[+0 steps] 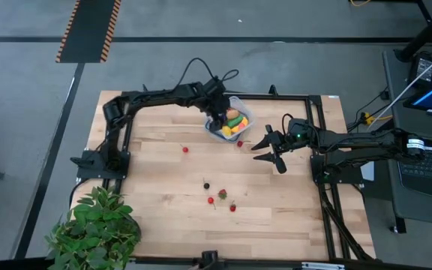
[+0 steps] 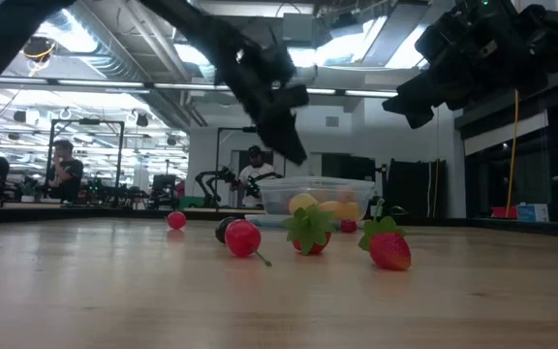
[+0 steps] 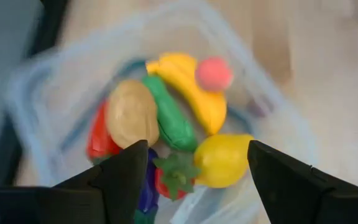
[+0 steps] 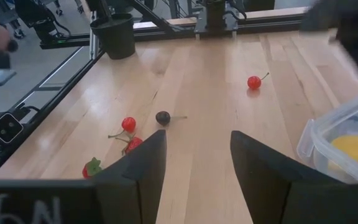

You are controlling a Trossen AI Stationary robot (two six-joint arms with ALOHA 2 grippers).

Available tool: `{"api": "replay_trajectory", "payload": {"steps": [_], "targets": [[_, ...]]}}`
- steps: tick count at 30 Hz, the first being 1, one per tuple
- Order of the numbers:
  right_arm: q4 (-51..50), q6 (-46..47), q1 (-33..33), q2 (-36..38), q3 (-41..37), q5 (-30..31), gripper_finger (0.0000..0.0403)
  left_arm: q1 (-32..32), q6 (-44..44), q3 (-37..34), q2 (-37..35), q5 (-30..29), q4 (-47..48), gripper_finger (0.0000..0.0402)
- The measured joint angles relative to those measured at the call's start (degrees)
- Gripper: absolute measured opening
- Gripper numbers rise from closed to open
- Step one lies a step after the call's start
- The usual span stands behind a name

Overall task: Pick and placing Produce into tupperware
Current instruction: Put the top right red cherry into the transparent container

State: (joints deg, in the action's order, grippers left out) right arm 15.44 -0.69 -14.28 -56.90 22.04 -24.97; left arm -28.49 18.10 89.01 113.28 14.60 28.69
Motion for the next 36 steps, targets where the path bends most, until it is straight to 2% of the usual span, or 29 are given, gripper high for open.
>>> {"api": "replay_trajectory", "payload": {"steps": [5, 9, 12, 15, 26, 32, 36], "targets": [[-0.23, 0.15, 0.00, 0.00, 0.00, 0.00, 0.0181, 0.71, -2.98, 0.11, -6.06, 0.04, 1.47, 0.0267], [-0.76, 0.41, 0.00, 0.00, 0.00, -0.02, 0.0181, 2.53, -4.03, -1.67, -10.07, 5.44, -1.17, 0.0267], [-0.85, 0.29, 0.00, 0.02, 0.00, -0.16, 0.0181, 4.25, -4.82, -6.87, -13.80, 8.87, -6.50, 0.0267], [-1.22, 0.24, 0.02, 0.02, 0.00, -0.20, 0.0181, 6.34, -6.85, -14.13, -17.97, 8.03, -13.71, 0.0267], [-1.70, 1.73, 1.10, 0.02, 0.00, -0.58, 0.0181, 15.61, -14.88, -43.47, -35.60, -1.58, -45.00, 0.0267], [-1.87, 1.62, 1.25, 0.02, 0.00, -0.32, 0.0181, 21.15, -18.05, -56.85, -41.12, -11.79, -58.91, 0.0267], [-1.33, 1.73, 1.22, 0.07, 0.00, 1.93, 0.0181, 24.64, -18.64, -63.41, -42.39, -17.41, -69.38, 0.0267]]}}
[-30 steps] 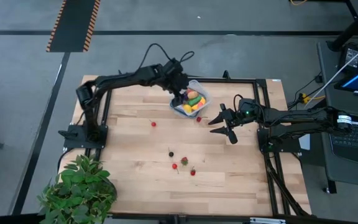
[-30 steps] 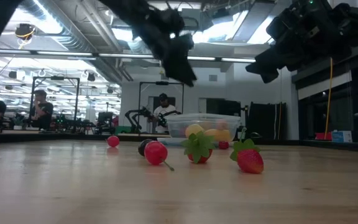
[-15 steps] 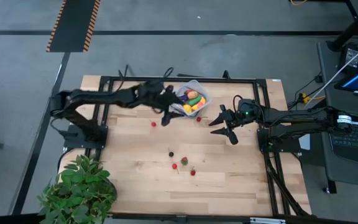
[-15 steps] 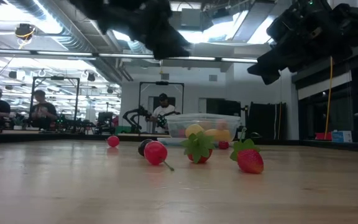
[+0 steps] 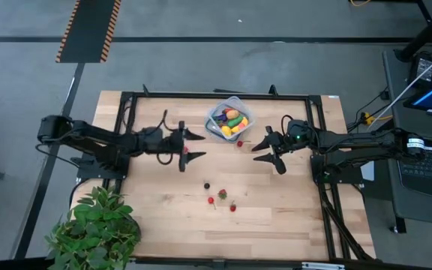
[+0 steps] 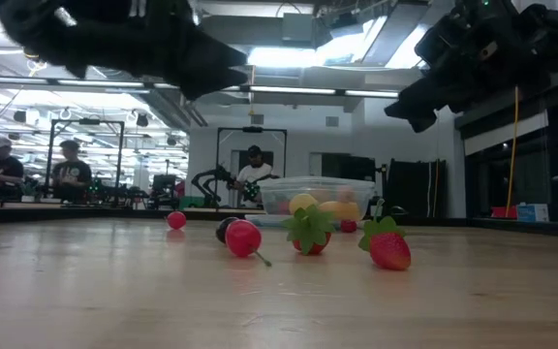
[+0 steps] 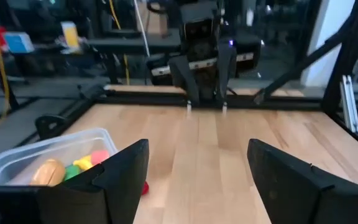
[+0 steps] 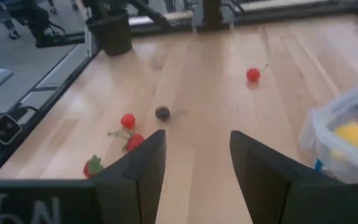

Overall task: Pick and placing Produce into tupperware
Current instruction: Put the top right red cherry into the transparent container

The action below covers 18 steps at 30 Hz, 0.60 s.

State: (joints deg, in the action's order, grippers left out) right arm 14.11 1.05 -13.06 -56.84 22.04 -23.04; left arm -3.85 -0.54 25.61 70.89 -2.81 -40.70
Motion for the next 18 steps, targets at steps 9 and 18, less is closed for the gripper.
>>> {"api": "replay_trajectory", "payload": {"steps": [9, 18], "targets": [[-5.25, 2.77, 0.93, -2.03, 0.00, 6.26, 0.0172, 2.66, 1.05, -7.22, -0.33, -3.54, -9.20, 0.0267], [-4.02, 1.57, 2.54, -13.69, 0.00, 12.41, 0.0143, 2.66, 1.89, -7.26, -0.31, -3.55, -9.04, 0.0267]]}}
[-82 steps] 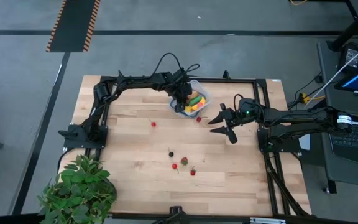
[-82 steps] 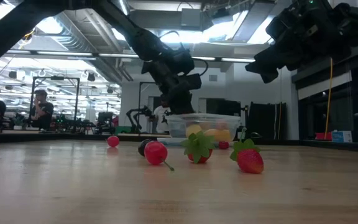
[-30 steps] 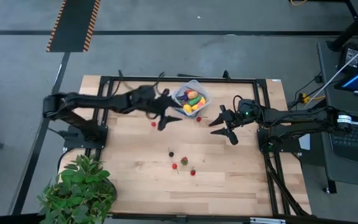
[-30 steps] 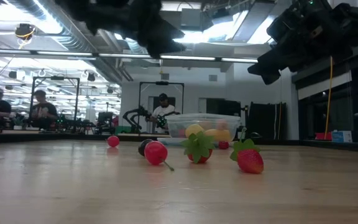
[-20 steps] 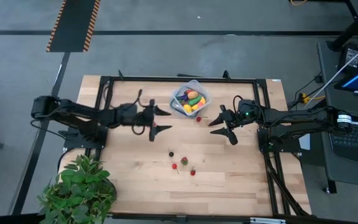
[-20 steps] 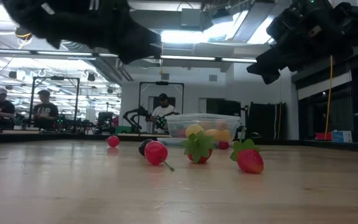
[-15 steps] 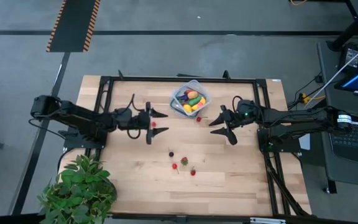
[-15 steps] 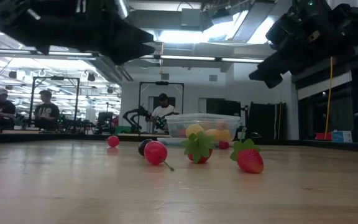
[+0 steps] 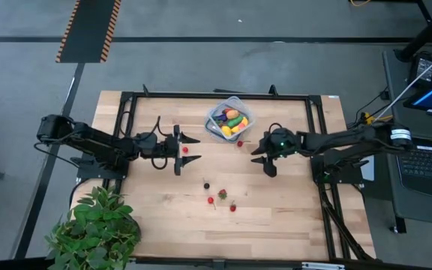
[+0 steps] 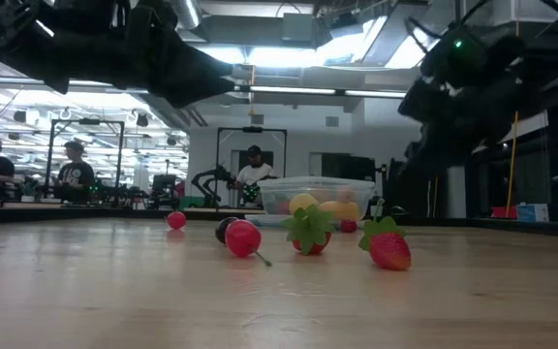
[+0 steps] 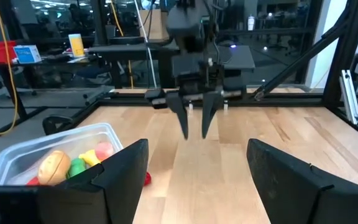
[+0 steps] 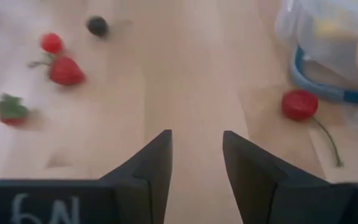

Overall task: Pick and placing Produce into tupperware
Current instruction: Put the top right red cherry into the transparent container

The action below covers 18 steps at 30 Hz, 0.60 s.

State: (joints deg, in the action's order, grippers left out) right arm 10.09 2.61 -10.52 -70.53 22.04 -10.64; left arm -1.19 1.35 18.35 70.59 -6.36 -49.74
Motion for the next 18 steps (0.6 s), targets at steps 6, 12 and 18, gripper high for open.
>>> {"api": "replay_trajectory", "payload": {"steps": [6, 12, 18], "targets": [[3.30, -2.94, -0.05, -4.24, 0.00, 7.24, 0.0145, 0.00, -0.79, 0.00, 0.00, 0.00, -0.02, 0.0267], [5.74, -4.46, -0.05, -6.72, 0.00, 12.39, 0.0147, 0.00, -0.79, 0.00, 0.00, 0.01, 0.00, 0.0267], [6.93, -4.18, -0.48, -9.46, 0.84, 14.03, 0.0147, 0.00, -0.80, 0.00, 0.00, 0.01, 0.00, 0.0267]]}}
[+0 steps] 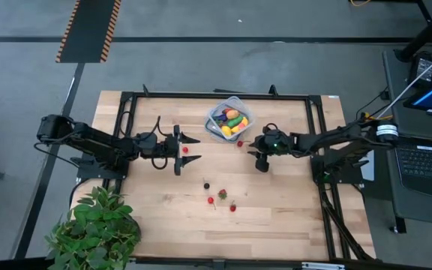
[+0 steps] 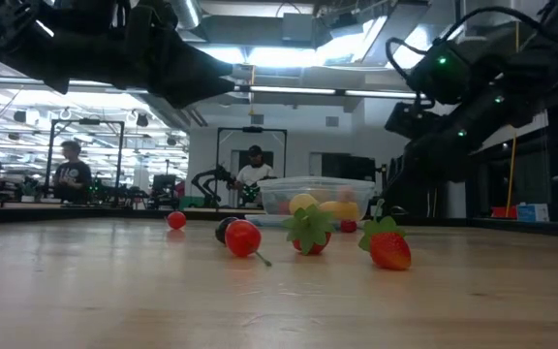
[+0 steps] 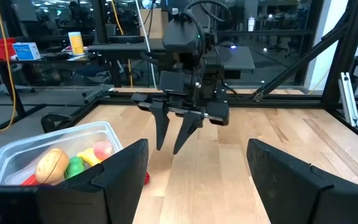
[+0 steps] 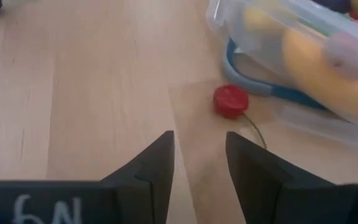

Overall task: Pick and placing Produce into tupperware
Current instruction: Put the top right red cherry into the transparent container

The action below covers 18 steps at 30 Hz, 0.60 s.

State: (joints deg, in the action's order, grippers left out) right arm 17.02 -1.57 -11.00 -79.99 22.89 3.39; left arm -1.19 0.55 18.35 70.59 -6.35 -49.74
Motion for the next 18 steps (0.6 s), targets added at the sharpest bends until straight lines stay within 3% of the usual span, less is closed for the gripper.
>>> {"api": "replay_trajectory", "payload": {"steps": [5, 11, 18], "targets": [[-0.06, -0.48, -2.85, -3.12, 3.15, -0.32, 0.0147, -0.02, 0.00, 0.00, 0.02, 0.00, 0.02, 0.0267], [-2.30, -1.65, -7.81, -5.84, 4.71, -6.11, 0.0147, 0.02, -0.06, 0.02, 0.02, 0.00, 0.71, 0.0267], [-2.44, -3.57, -9.19, -6.00, 4.77, -6.62, 0.0147, 0.00, -0.04, 0.02, 0.02, 0.00, 1.42, 0.0267]]}}
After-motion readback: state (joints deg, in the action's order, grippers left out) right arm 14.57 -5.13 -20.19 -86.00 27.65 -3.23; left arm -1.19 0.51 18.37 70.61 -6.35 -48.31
